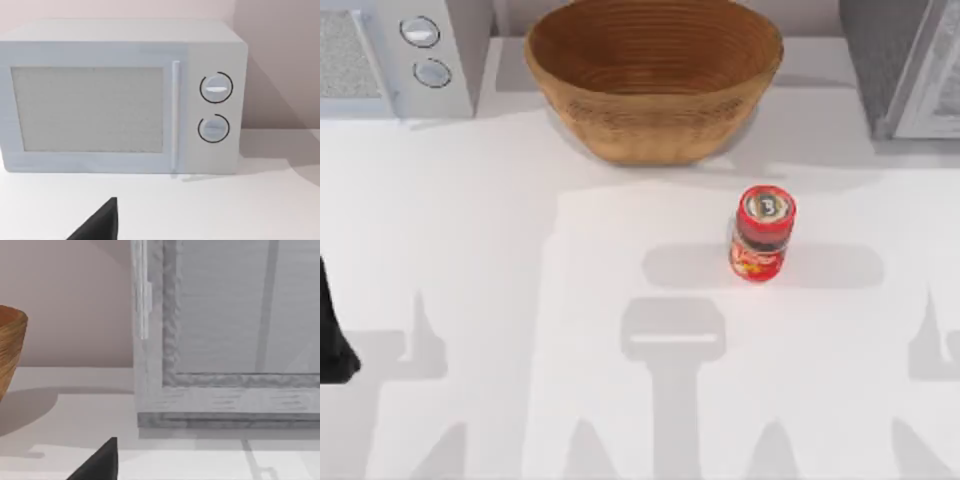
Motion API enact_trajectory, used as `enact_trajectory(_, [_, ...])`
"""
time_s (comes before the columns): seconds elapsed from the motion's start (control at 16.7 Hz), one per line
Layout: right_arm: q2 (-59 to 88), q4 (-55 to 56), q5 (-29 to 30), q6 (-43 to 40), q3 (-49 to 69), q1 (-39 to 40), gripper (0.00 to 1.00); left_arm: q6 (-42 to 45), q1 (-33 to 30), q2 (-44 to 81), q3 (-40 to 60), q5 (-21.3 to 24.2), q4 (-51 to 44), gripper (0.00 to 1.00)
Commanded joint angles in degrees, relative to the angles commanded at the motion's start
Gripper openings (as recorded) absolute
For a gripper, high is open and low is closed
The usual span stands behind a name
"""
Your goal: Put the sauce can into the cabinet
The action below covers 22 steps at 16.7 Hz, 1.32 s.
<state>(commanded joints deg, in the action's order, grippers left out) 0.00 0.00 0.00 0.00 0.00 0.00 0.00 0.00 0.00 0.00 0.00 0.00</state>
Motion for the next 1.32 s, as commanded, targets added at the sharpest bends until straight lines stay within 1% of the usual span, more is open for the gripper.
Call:
enact_trajectory(0.24, [1.4, -0.4, -1.0, -0.1, 0.2, 0.1, 1.0, 0.0, 0.0, 0.0, 0.0, 0.0, 0.0, 1.0])
enact_trajectory(0.36, [4.7, -1.1, -3.7, -0.8, 1.2, 0.5, 1.0, 0.0, 0.0, 0.0, 0.0, 0.0, 0.0, 1.0])
enact_trajectory(0.48, [9.2, -1.6, -7.7, -2.3, 3.3, 1.1, 1.0, 0.0, 0.0, 0.0, 0.0, 0.0, 0.0, 1.0])
enact_trajectory(0.66, [18.4, -2.1, -15.7, -6.3, 8.5, 2.5, 1.0, 0.0, 0.0, 0.0, 0.0, 0.0, 0.0, 1.0])
enact_trajectory(0.84, [30.0, -2.7, -25.0, -12.2, 15.3, 3.7, 1.0, 0.0, 0.0, 0.0, 0.0, 0.0, 0.0, 1.0])
enact_trajectory(1.32, [68.8, -4.4, -50.1, -33.6, 36.7, 5.0, 1.0, 0.0, 0.0, 0.0, 0.0, 0.0, 0.0, 1.0])
